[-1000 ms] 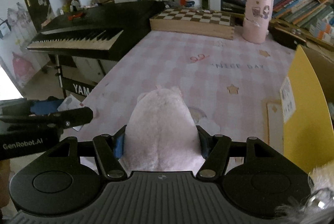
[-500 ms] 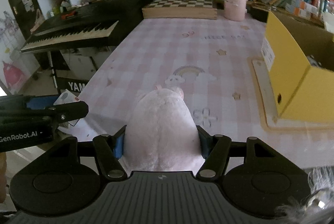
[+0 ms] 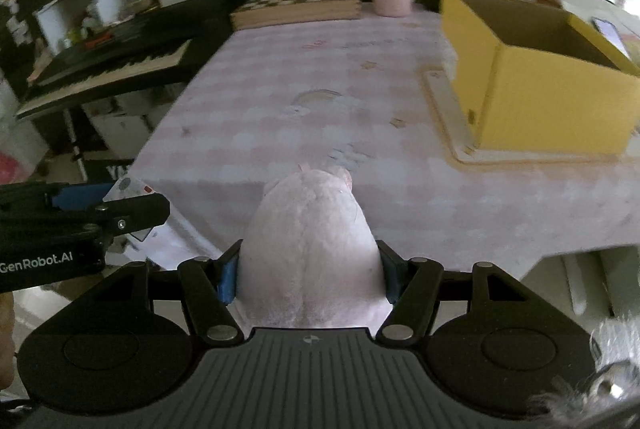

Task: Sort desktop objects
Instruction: 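Carry the pig and white box in both tools over the yellow box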

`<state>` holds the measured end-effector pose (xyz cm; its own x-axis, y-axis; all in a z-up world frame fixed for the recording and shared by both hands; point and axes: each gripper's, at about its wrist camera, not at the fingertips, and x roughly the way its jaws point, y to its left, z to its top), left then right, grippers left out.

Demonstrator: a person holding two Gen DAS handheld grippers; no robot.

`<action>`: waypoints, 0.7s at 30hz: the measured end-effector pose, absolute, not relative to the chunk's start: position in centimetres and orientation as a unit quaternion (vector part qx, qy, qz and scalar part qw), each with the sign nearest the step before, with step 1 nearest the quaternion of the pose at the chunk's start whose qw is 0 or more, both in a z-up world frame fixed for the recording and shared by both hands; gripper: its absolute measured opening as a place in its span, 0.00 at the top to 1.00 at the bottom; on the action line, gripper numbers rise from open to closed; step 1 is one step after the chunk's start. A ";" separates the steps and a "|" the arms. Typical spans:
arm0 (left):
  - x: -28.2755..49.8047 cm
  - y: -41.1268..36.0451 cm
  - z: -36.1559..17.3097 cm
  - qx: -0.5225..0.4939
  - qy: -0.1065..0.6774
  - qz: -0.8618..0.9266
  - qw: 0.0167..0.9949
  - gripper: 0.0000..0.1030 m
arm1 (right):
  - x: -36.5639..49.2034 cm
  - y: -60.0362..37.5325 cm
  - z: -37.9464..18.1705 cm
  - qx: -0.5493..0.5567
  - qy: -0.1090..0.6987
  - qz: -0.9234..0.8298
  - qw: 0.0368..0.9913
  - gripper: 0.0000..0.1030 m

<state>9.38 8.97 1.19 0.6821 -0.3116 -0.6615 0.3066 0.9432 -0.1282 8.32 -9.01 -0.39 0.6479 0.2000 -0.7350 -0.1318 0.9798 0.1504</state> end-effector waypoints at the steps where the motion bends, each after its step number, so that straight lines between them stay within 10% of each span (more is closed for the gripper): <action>1: 9.3 8.5 1.1 -0.001 0.362 -0.176 0.916 0.47 | 7.9 -9.4 -0.4 0.045 0.410 0.084 0.907 0.40; 21: 9.6 0.8 0.8 0.050 0.355 -0.274 0.892 0.47 | 3.9 -16.3 -0.7 0.094 0.401 -0.018 0.911 0.39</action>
